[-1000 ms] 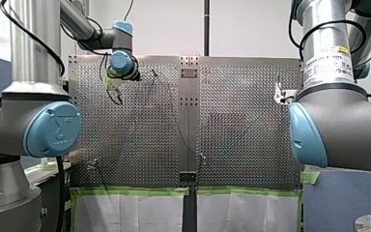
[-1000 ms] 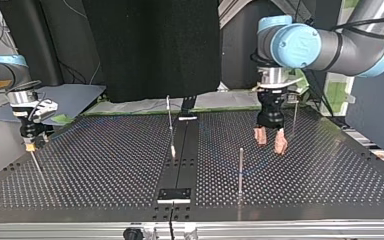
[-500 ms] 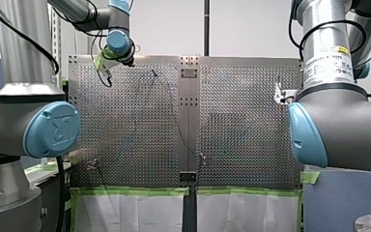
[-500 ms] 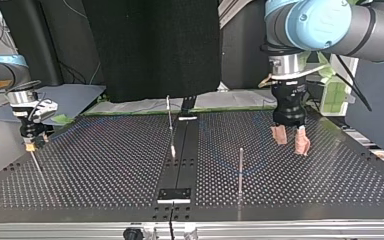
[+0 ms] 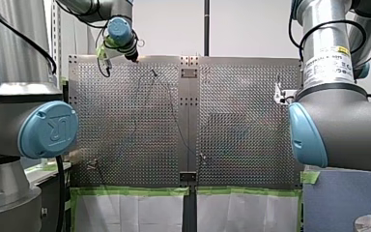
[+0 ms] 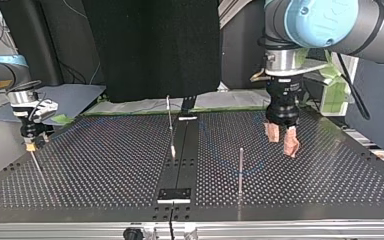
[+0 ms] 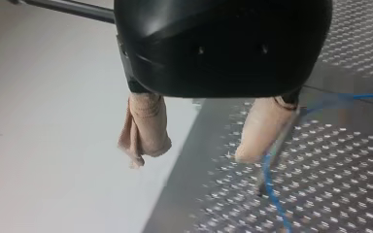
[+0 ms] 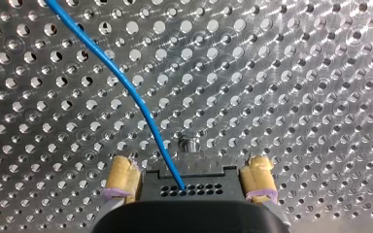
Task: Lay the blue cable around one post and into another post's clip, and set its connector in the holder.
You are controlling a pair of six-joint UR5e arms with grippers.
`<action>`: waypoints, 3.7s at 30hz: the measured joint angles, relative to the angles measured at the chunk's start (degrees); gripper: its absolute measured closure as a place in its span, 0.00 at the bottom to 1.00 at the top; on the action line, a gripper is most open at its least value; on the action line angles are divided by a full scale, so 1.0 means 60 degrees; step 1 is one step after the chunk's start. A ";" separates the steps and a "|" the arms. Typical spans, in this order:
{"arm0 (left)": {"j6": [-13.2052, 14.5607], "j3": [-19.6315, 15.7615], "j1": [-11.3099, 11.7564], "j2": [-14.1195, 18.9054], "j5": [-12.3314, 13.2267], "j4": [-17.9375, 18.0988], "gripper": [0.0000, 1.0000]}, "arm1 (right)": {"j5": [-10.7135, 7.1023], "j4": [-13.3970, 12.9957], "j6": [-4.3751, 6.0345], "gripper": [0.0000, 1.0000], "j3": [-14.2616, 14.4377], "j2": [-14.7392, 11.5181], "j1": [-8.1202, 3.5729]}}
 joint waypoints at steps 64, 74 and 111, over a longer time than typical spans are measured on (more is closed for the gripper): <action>0.4750 0.0306 -0.0408 -0.0108 -0.0261 -0.4282 0.00 | -0.0012 -0.0014 0.0000 0.00 0.0000 0.0000 0.0005; 0.4430 0.0279 -0.0455 -0.0044 -0.0254 -0.4193 0.00 | -0.0012 -0.0014 -0.0001 0.00 -0.0001 -0.0005 0.0005; 0.2507 -0.3178 -0.0993 -0.1468 0.2049 -0.0695 0.00 | -0.0026 -0.0005 -0.0010 0.00 -0.0013 -0.0006 0.0015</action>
